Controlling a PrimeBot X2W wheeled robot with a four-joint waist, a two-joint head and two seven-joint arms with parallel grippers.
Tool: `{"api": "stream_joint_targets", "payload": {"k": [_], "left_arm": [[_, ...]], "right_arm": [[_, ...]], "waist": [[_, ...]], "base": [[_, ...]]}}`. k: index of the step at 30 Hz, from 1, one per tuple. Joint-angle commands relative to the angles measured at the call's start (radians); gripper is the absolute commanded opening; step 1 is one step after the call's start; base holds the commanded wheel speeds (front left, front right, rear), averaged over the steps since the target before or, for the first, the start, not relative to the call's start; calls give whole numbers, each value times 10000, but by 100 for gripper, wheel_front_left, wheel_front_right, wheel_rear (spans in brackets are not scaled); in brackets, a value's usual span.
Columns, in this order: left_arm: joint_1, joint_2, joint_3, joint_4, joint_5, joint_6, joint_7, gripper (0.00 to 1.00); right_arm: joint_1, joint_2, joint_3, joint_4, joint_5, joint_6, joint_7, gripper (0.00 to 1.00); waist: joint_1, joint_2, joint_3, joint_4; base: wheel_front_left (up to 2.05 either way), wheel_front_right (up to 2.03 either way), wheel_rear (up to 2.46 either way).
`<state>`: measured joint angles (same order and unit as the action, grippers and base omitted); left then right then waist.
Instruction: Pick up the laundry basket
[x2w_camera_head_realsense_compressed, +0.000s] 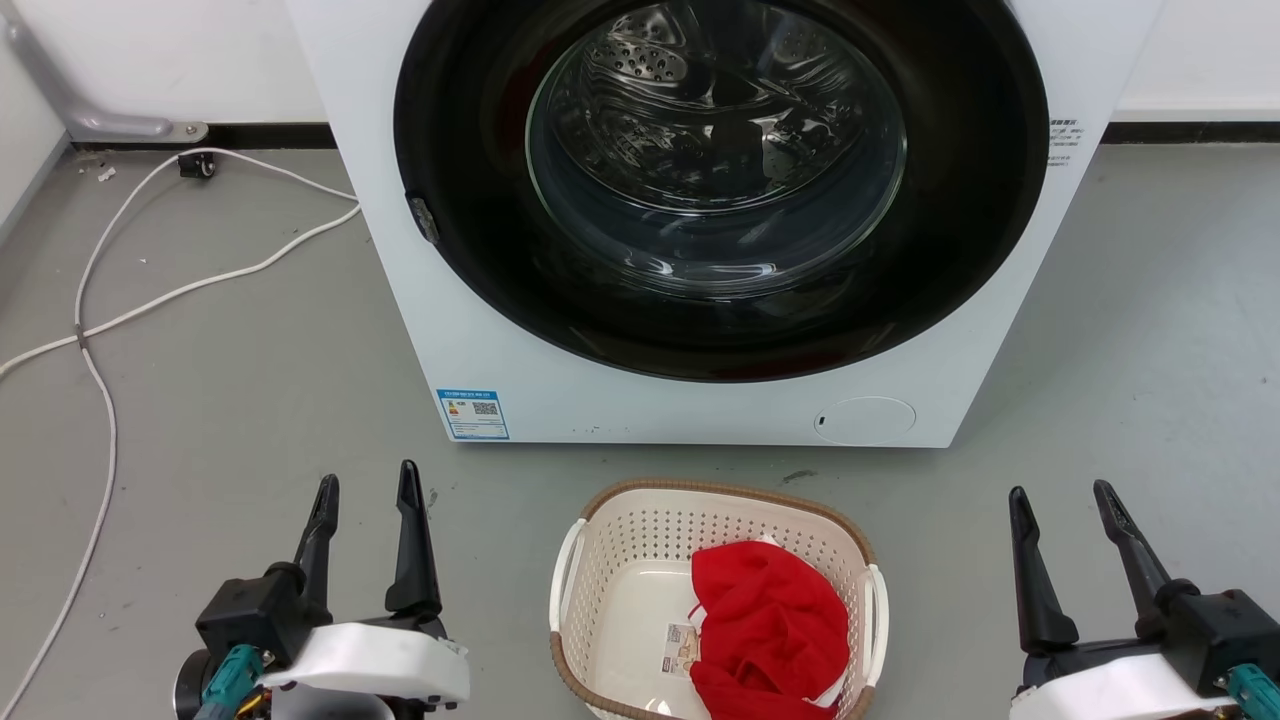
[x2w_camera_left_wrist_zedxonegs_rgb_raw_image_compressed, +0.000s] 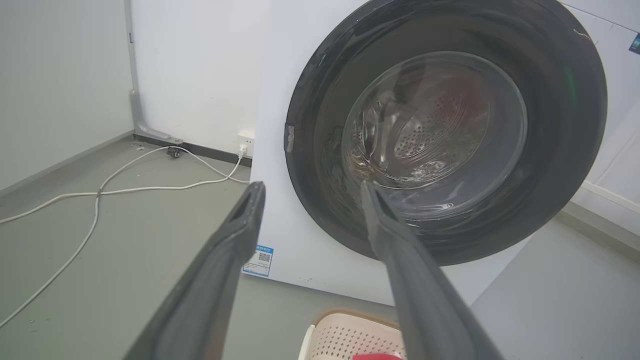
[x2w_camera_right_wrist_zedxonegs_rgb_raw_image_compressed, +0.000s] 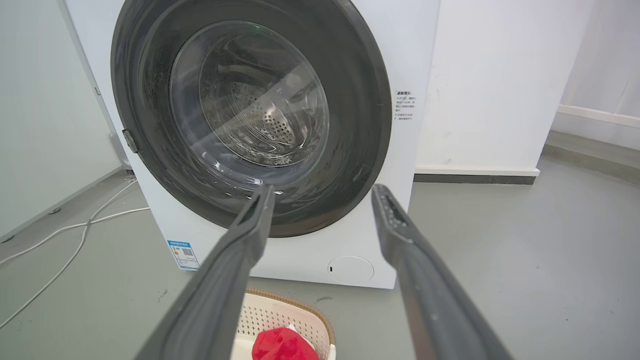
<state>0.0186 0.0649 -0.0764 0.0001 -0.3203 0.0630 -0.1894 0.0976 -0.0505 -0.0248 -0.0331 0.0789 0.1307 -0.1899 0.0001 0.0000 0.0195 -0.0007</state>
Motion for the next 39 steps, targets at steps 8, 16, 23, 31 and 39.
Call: {"api": "stream_joint_targets", "payload": {"k": [8,16,23,31,39], "left_arm": [[151,10,-48,-149,834,29,-250,100],[236,-22,-64,-207,1509,43,-401,100],[333,-49,-88,-271,2087,85,-539,100],[424,-70,-118,-322,2690,120,-691,100],[478,-84,-209,-305,3149,155,-775,100]], "right_arm": [[178,-3,-34,-221,-902,-1,-241,100],[281,-1,-70,-299,-1605,-1,-412,100],[377,1,-136,-353,-2203,-1,-529,100],[481,4,-192,-395,-2752,-1,-676,100],[507,6,-298,-321,-2769,-3,-757,100]], "waist": [[-1,0,31,-2],[-1,0,73,12],[-1,0,104,-16],[-1,0,102,-65],[-1,0,106,-66]], "base": [[0,0,0],[0,0,0],[0,0,0],[0,0,0],[0,0,0]]}}
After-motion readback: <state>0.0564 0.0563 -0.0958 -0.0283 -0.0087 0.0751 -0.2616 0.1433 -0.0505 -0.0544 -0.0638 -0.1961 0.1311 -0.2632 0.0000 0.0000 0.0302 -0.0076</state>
